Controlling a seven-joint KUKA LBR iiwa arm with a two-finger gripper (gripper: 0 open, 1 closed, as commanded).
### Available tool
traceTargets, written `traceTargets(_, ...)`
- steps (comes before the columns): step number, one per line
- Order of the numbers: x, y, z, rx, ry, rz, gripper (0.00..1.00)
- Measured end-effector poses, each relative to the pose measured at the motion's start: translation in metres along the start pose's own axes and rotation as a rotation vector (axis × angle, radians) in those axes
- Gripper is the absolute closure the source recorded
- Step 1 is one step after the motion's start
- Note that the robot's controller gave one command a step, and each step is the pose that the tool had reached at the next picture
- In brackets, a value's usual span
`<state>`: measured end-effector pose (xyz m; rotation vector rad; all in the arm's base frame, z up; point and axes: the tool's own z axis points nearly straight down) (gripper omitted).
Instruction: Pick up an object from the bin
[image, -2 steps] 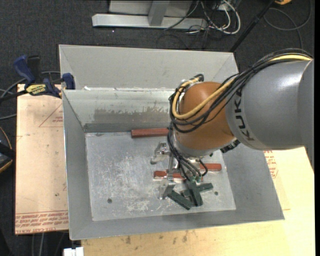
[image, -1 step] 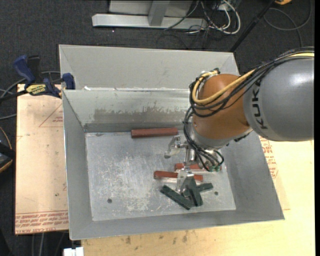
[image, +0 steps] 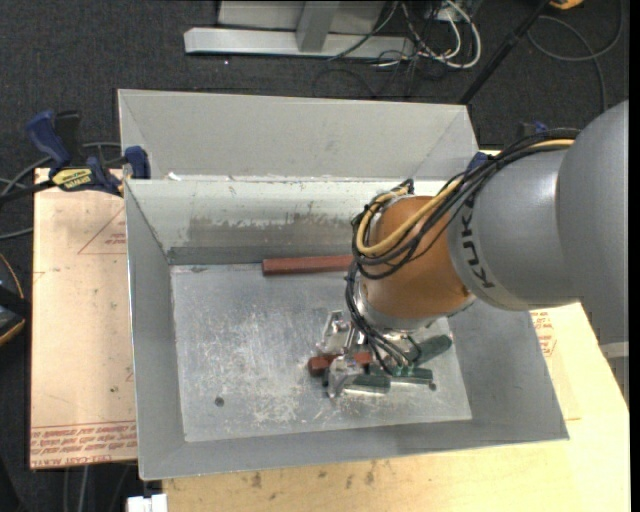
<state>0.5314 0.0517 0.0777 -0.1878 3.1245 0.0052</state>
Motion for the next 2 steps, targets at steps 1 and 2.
traceTargets(1,0.0,0.0,0.0,0.0,0.0,0.0,1.0)
traceTargets(2,-0.024,0.026,-0.162,0.002,0.002,0.003,1.0)
